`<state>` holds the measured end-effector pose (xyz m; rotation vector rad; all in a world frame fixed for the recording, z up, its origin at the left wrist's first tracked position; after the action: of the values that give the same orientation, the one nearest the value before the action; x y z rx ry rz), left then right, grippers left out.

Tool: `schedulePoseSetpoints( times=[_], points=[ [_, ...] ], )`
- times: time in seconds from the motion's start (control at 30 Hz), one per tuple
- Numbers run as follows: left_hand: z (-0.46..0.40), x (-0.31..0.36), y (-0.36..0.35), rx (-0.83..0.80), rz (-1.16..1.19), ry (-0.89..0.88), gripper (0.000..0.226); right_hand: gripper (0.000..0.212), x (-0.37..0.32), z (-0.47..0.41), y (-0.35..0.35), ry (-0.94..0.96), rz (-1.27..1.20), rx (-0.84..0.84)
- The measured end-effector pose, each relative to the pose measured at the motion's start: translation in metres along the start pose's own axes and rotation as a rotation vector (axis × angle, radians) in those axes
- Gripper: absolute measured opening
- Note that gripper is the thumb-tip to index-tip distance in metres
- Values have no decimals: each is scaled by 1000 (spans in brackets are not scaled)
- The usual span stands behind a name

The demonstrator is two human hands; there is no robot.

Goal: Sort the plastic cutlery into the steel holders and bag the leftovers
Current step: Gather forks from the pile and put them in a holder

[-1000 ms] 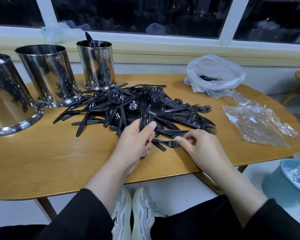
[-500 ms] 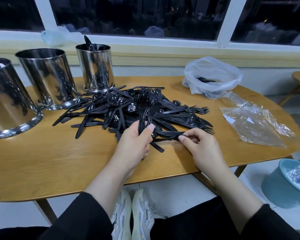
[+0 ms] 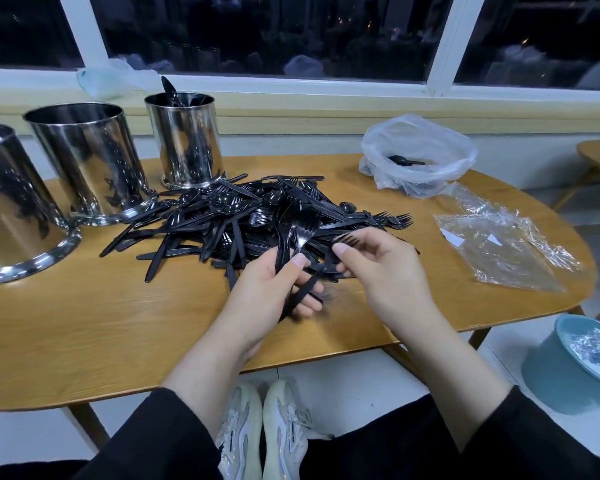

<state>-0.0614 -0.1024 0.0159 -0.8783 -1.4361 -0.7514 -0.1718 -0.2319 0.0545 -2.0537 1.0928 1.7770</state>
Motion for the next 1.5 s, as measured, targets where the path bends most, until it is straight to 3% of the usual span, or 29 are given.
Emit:
schedulePoseSetpoints(
  times=[0.23, 0.4, 0.47, 0.63, 0.8, 1.1, 1.23, 1.33, 1.4, 1.5],
  points=[
    [-1, -2, 2, -15, -22, -34, 26, 11, -4, -8, -6, 47, 220, 61],
    [-5, -7, 9, 40, -9, -8, 36, 10, 27, -5, 50, -64, 429, 238],
    [-5, -9, 10, 40, -10, -2, 28, 16, 46, -1, 73, -135, 513, 282],
    [-4, -7, 8, 39, -28, -10, 24, 40, 72, 5, 94, -296, 656, 252],
    [-1, -5, 6, 45, -34, -12, 21, 37, 75, 2, 92, -335, 728, 241],
    [-1, -7, 8, 57, -31, -7, 21, 3, 70, 7, 95, -308, 526, 217],
    [-2, -6, 8, 59, -30, -10, 21, 4, 64, 9, 102, -239, 282, 262],
    [-2, -6, 8, 63, -32, -13, 21, 5, 55, 11, 104, -202, 300, 276],
    [-1, -6, 8, 64, -35, -12, 21, 6, 50, 12, 102, -196, 351, 210],
    [-1, -6, 8, 66, -34, -9, 20, 16, 53, 15, 88, -262, 442, -44]
  ],
)
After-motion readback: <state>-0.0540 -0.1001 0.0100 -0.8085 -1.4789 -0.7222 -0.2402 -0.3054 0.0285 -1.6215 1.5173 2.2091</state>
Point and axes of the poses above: each hand's wrist, its own z-axis away from the middle knuckle, its own y-axis out of the back of the hand, x = y × z, the point moved 6 cm from there along -z, towards the middle knuckle, and after that the axes turned 9 degrees about -x, right-handed, at the moved point
